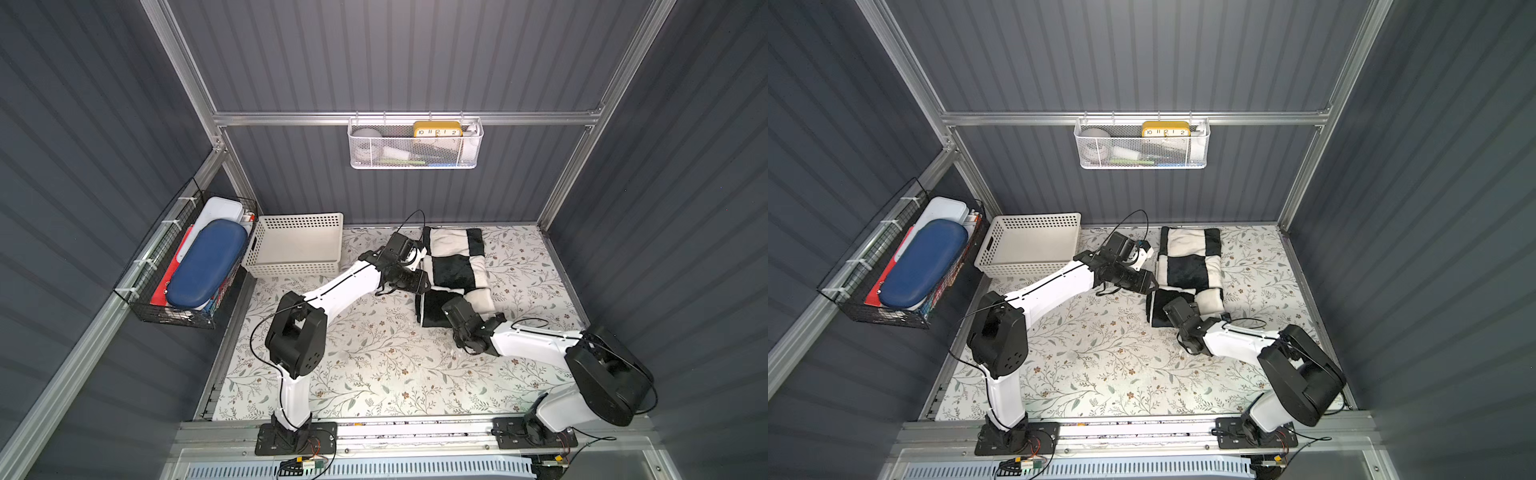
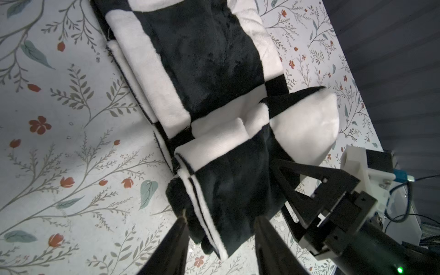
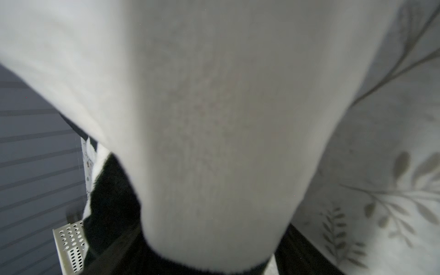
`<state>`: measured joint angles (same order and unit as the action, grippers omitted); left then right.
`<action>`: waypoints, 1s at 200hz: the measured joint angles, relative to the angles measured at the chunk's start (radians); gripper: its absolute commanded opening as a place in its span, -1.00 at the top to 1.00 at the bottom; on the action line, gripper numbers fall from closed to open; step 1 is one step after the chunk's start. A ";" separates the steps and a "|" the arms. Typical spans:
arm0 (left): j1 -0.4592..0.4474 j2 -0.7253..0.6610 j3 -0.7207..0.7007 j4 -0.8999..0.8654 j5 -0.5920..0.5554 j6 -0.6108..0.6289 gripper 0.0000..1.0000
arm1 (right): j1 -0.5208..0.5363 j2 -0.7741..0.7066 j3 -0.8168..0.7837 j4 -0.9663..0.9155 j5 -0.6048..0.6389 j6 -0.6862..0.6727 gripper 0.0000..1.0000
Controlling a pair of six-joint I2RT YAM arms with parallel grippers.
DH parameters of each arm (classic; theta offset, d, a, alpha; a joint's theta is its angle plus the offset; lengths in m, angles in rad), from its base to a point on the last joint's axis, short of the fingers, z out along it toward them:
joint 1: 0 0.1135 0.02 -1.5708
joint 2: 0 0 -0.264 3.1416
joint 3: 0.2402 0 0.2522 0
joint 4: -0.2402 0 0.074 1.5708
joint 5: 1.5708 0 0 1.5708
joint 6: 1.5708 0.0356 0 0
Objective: Roll up the pillowcase
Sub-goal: Roll the pillowcase at the center of the board.
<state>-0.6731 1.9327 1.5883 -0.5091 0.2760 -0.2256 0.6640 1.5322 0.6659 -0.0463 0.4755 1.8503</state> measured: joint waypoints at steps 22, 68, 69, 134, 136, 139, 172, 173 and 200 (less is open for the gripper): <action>0.002 -0.002 -0.013 -0.001 0.000 0.000 0.00 | -0.008 0.045 0.011 0.048 0.000 0.004 -0.07; 0.013 -0.015 -0.015 -0.001 -0.010 0.000 -0.01 | -0.010 0.005 0.002 0.013 -0.030 0.019 0.38; 0.013 -0.016 -0.015 -0.001 -0.011 0.000 -0.01 | -0.011 0.002 0.002 0.009 -0.032 0.018 0.38; 0.014 -0.032 -0.040 0.008 -0.011 0.013 0.00 | -0.010 -0.279 0.002 -0.383 -0.278 0.014 0.73; 0.014 -0.032 -0.041 0.008 -0.011 0.014 0.00 | -0.009 -0.284 0.002 -0.393 -0.285 0.015 0.72; 0.014 -0.032 -0.043 0.008 -0.010 0.015 0.00 | -0.008 -0.296 0.002 -0.411 -0.294 0.015 0.71; 0.014 -0.032 -0.053 0.011 0.023 0.021 0.01 | -0.018 -0.393 -0.031 -0.528 -0.349 -0.002 0.64; 0.014 -0.032 -0.053 0.011 0.024 0.021 0.01 | -0.019 -0.394 -0.032 -0.530 -0.351 -0.003 0.63; 0.012 -0.025 -0.053 0.017 0.083 0.024 0.01 | -0.093 -0.315 0.008 -0.568 -0.414 -0.066 0.47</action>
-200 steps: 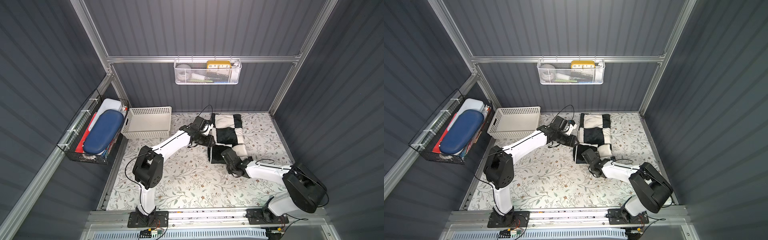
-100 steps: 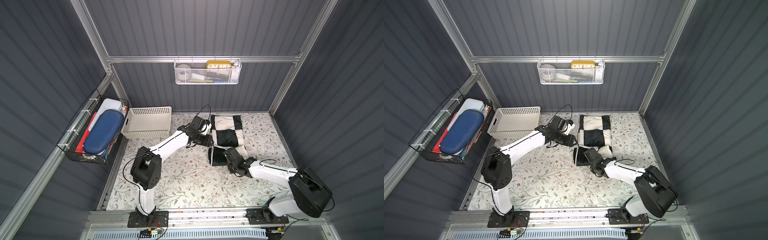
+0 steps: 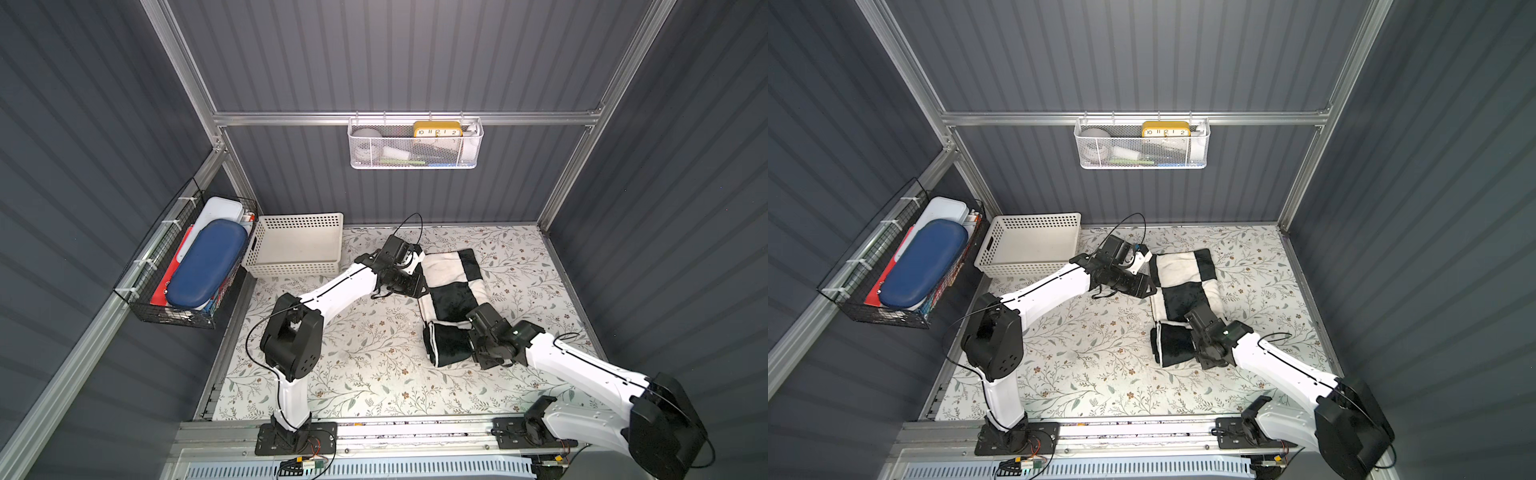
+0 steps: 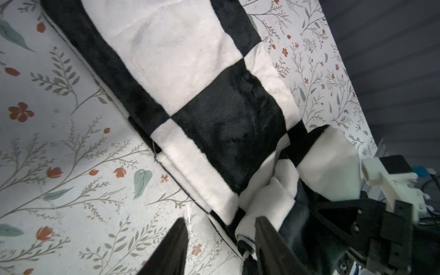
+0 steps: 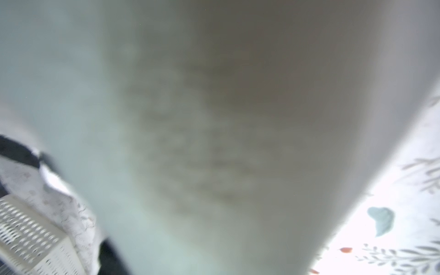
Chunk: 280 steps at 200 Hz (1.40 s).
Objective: Roll up the pillowcase
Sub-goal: Roll the pillowcase at the center of the board.
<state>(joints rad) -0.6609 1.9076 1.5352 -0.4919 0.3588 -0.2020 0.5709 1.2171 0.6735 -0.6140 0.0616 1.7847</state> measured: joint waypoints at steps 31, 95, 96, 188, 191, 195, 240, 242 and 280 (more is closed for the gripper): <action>-0.024 0.049 0.026 -0.002 0.048 0.003 0.01 | -0.040 0.141 0.129 -0.031 -0.045 -0.089 0.51; -0.098 0.159 0.056 -0.012 0.087 0.037 0.06 | -0.100 0.161 0.214 -0.044 -0.069 -0.193 0.31; -0.098 0.161 0.056 -0.012 0.087 0.038 0.06 | -0.102 0.161 0.214 -0.044 -0.070 -0.195 0.31; -0.085 0.225 0.056 -0.027 0.113 0.066 0.15 | -0.188 0.299 0.372 -0.011 -0.099 -0.292 -0.08; -0.085 0.226 0.056 -0.029 0.114 0.066 0.16 | -0.189 0.304 0.376 -0.010 -0.099 -0.295 -0.09; -0.085 0.227 0.056 -0.030 0.114 0.067 0.16 | -0.190 0.310 0.381 -0.009 -0.100 -0.296 -0.10; -0.062 0.222 0.048 -0.034 0.063 0.032 -0.05 | -0.200 0.372 0.421 0.016 -0.107 -0.313 -0.15; -0.060 0.221 0.046 -0.035 0.060 0.028 -0.07 | -0.202 0.374 0.422 0.017 -0.108 -0.314 -0.15; 0.054 0.149 0.012 -0.048 -0.049 -0.036 -0.35 | -0.235 0.408 0.437 0.036 -0.124 -0.330 -0.18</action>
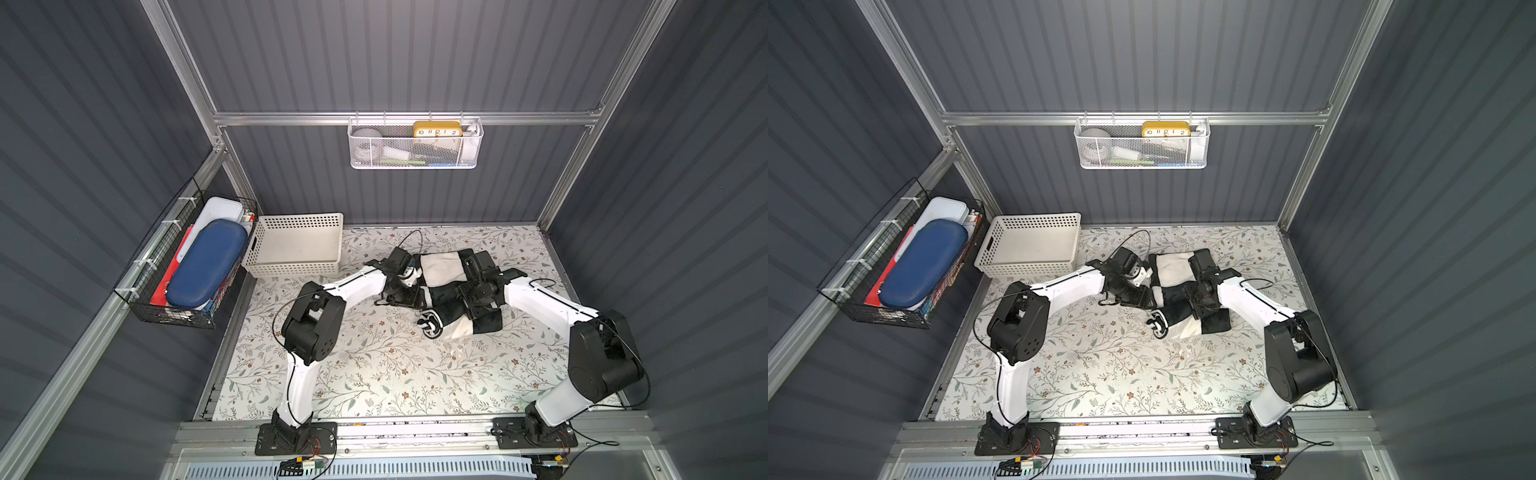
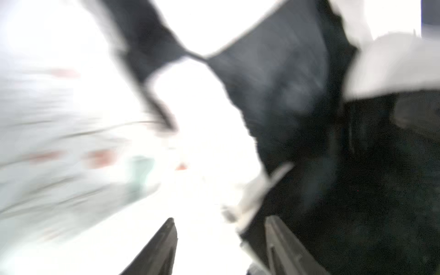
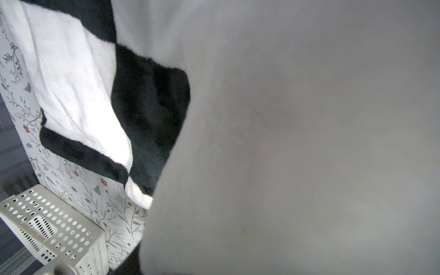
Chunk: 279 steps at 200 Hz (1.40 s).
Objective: Roll up the pillowcase
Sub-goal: Roll the pillowcase at the center of the board.
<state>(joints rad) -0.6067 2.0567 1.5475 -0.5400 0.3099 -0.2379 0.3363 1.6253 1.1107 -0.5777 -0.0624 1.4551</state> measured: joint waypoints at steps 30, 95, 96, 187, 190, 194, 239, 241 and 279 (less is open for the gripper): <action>0.048 -0.070 0.002 -0.001 -0.046 -0.019 -0.35 | -0.023 0.058 0.056 0.003 -0.023 -0.024 -0.23; 0.027 -0.082 0.024 -0.008 0.002 -0.013 -0.34 | -0.042 0.166 0.190 0.017 -0.066 -0.077 -0.42; 0.027 -0.082 0.025 -0.008 0.003 -0.012 -0.34 | -0.042 0.167 0.191 0.017 -0.066 -0.077 -0.42; -0.046 -0.082 0.206 -0.024 0.100 0.026 -0.09 | -0.075 0.266 0.199 0.169 -0.076 -0.087 -0.41; -0.051 -0.082 0.209 -0.022 0.103 0.028 -0.04 | -0.075 0.266 0.199 0.170 -0.076 -0.087 -0.40; -0.060 -0.082 0.214 -0.021 0.110 0.033 0.03 | -0.075 0.267 0.199 0.171 -0.076 -0.087 -0.39; -0.086 0.006 0.283 -0.053 0.158 0.059 0.89 | -0.082 0.267 0.198 0.190 -0.085 -0.080 -0.30; -0.086 0.014 0.286 -0.058 0.158 0.063 0.89 | -0.083 0.267 0.198 0.190 -0.085 -0.080 -0.30; -0.080 0.159 0.303 -0.084 0.143 0.058 0.94 | -0.084 0.267 0.180 0.215 -0.089 -0.076 -0.29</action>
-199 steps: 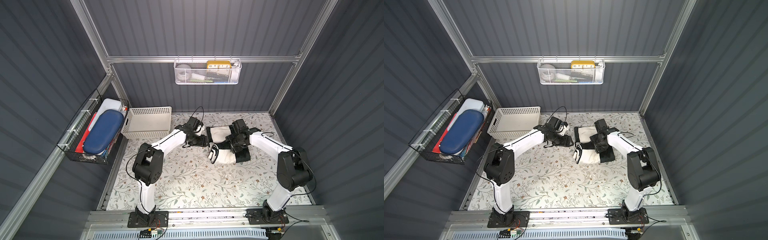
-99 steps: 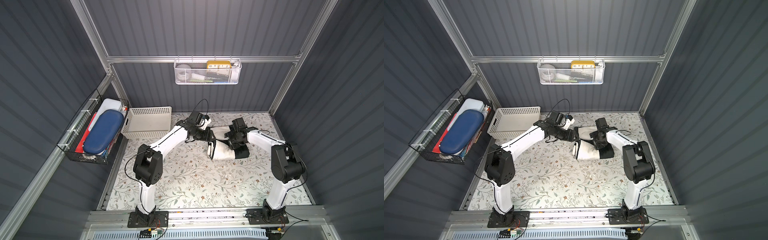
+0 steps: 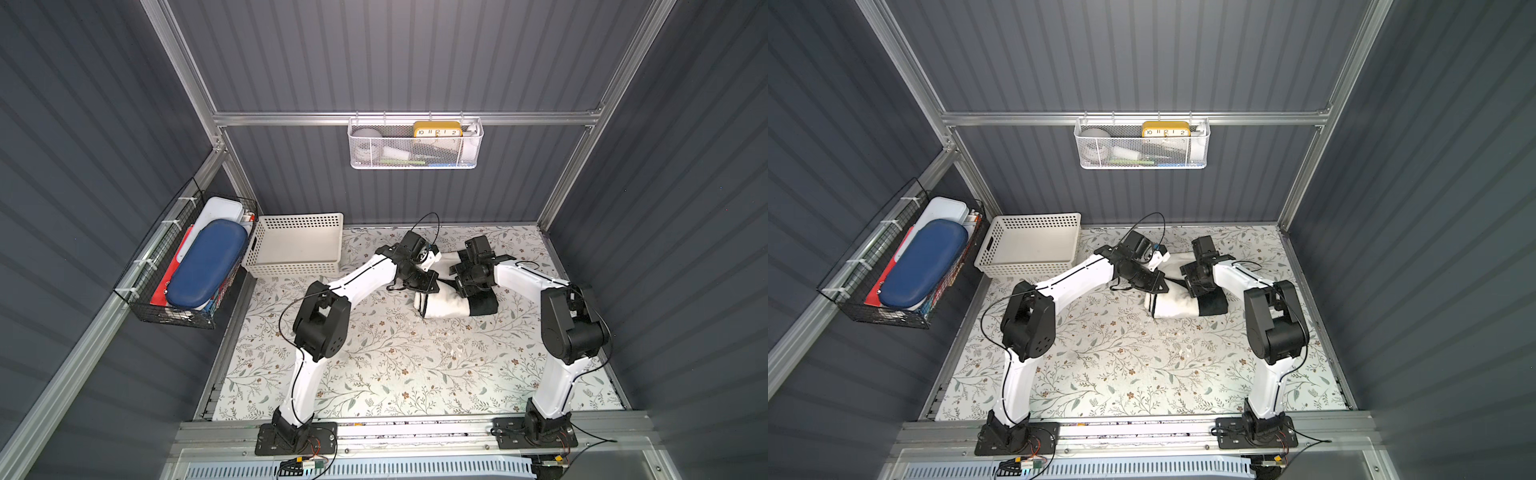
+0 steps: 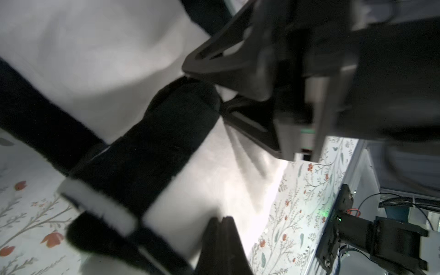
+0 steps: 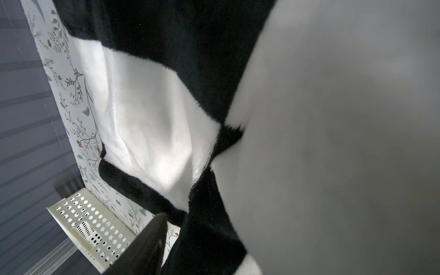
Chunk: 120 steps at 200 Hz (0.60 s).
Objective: Roll up the pillowcase
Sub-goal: Roll the pillowcase at the center of the board.
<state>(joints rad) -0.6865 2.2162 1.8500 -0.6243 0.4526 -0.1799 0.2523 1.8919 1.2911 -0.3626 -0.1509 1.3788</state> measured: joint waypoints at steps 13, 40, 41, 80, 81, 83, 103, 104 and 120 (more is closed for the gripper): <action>0.000 0.060 0.037 -0.012 -0.004 0.000 0.94 | 0.000 -0.001 -0.009 0.014 0.000 0.000 -0.29; 0.000 0.116 0.103 -0.037 -0.013 -0.005 0.89 | 0.000 -0.010 -0.022 0.037 0.001 0.000 -0.38; 0.000 0.116 0.104 -0.038 -0.013 -0.005 0.90 | 0.000 -0.010 -0.022 0.037 0.001 -0.002 -0.39; 0.000 0.117 0.123 -0.050 -0.027 -0.012 0.92 | -0.001 -0.067 -0.028 0.040 0.018 -0.015 -0.51; 0.000 0.117 0.123 -0.050 -0.028 -0.012 0.92 | -0.001 -0.071 -0.028 0.039 0.019 -0.016 -0.51; 0.000 0.117 0.123 -0.051 -0.028 -0.012 0.92 | -0.002 -0.075 -0.029 0.039 0.020 -0.017 -0.52; 0.000 0.117 0.123 -0.051 -0.032 -0.015 0.93 | -0.007 -0.149 -0.029 0.030 0.035 -0.028 -0.55; 0.000 0.117 0.123 -0.051 -0.032 -0.015 0.93 | -0.008 -0.152 -0.029 0.029 0.035 -0.029 -0.55; 0.000 0.117 0.122 -0.051 -0.034 -0.016 0.95 | -0.008 -0.221 -0.029 0.006 0.045 -0.030 -0.56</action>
<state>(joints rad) -0.6868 2.3329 1.9717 -0.6754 0.4187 -0.1955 0.2440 1.6707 1.2625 -0.3565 -0.1062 1.3487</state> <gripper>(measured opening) 0.049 0.776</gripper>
